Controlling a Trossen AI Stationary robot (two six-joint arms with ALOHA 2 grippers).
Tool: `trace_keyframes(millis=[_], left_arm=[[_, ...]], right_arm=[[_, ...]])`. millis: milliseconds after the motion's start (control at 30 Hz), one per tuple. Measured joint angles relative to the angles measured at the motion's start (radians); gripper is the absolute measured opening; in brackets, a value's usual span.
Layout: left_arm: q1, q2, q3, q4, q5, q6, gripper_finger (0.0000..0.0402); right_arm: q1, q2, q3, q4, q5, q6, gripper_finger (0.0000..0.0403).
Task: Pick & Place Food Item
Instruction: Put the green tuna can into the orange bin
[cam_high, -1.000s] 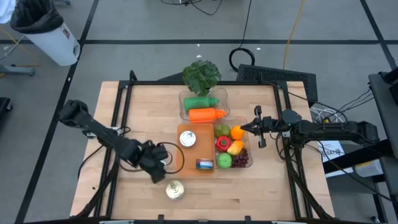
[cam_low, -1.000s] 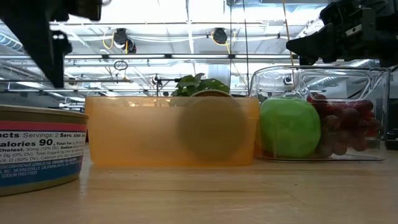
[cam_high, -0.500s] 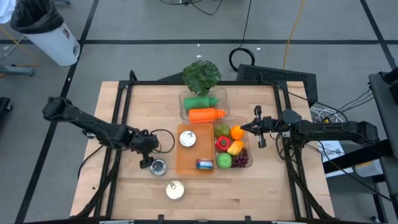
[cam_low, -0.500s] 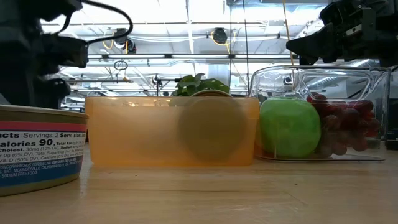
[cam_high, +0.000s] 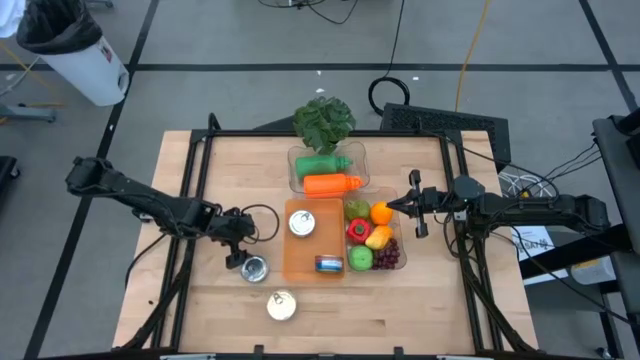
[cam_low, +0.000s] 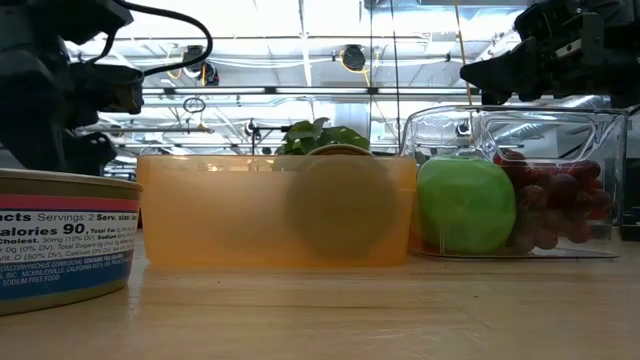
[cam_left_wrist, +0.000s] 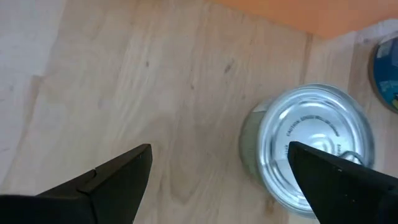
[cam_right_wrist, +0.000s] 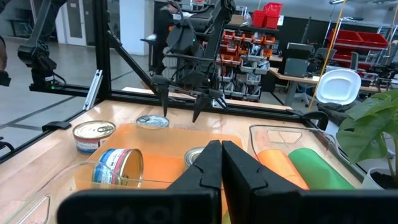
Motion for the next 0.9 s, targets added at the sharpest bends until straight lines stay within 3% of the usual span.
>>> trace_keyframes(millis=[133, 300, 533, 733, 900], left_arm=[[-0.006, 0.000, 0.000, 0.001, 0.007, 0.000, 0.0390], [-0.018, 0.042, 0.000, -0.002, -0.087, 0.018, 0.0390], [-0.008, 0.114, 0.003, 0.044, -0.094, 0.102, 0.0390], [0.045, 0.119, 0.003, -0.004, -0.128, 0.068, 0.0390], [0.124, 0.130, 0.005, -0.049, -0.078, 0.029, 0.0390]], right_arm=[[0.000, 0.000, 0.000, 0.000, 0.000, 0.000, 0.0000], [0.000, 0.000, 0.000, 0.000, 0.000, 0.000, 0.0000], [0.000, 0.000, 0.000, 0.000, 0.000, 0.000, 0.0000], [0.000, 0.000, 0.000, 0.000, 0.000, 0.000, 0.0000], [0.000, 0.000, 0.000, 0.000, 0.000, 0.000, 0.0000]])
